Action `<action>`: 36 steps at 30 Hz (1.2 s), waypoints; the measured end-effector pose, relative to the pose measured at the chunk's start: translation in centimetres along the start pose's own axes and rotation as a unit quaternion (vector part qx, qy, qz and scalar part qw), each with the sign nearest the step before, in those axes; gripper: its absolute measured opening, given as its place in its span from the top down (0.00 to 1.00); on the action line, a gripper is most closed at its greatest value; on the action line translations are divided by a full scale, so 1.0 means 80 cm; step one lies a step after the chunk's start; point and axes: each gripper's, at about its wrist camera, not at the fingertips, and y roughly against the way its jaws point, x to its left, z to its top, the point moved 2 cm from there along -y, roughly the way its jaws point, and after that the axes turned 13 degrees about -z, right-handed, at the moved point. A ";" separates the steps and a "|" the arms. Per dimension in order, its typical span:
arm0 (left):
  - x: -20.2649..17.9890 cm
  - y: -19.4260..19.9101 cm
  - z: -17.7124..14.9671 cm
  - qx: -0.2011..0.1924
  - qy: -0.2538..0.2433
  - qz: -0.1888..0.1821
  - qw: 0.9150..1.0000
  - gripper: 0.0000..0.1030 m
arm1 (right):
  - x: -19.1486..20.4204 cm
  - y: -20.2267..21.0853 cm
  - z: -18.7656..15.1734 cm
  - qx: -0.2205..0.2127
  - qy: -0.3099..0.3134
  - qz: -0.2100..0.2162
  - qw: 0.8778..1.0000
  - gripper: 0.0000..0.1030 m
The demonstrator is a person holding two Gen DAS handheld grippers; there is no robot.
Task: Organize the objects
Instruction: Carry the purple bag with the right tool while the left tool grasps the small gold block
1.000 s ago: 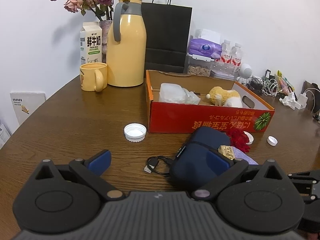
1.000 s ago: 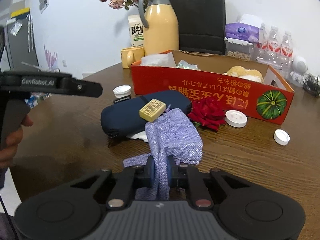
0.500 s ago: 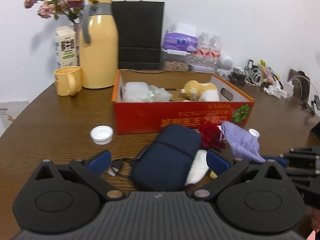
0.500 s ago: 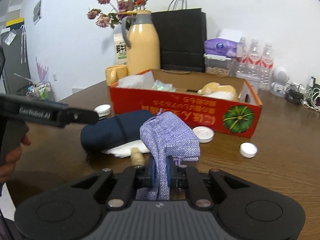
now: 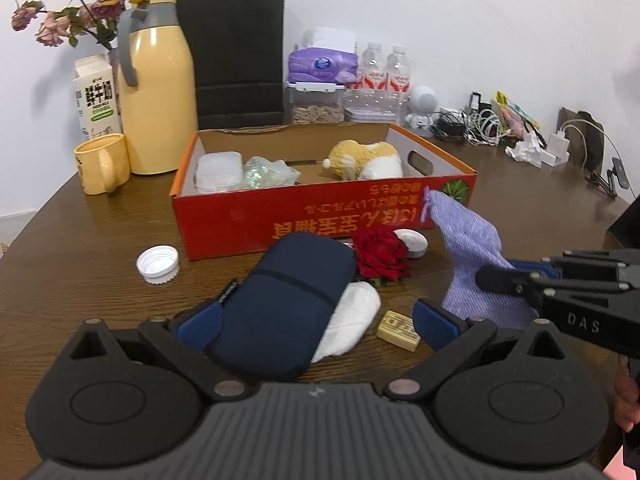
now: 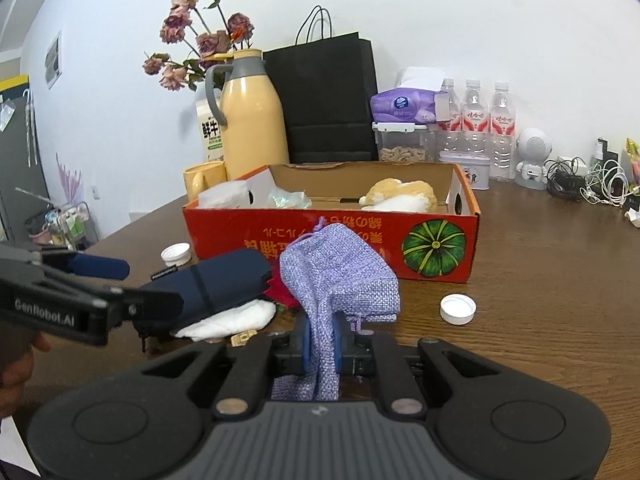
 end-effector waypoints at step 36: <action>-0.049 -0.073 -0.009 0.046 -0.037 -0.063 0.996 0.65 | -0.030 -0.013 0.002 0.002 -0.030 0.006 1.000 0.90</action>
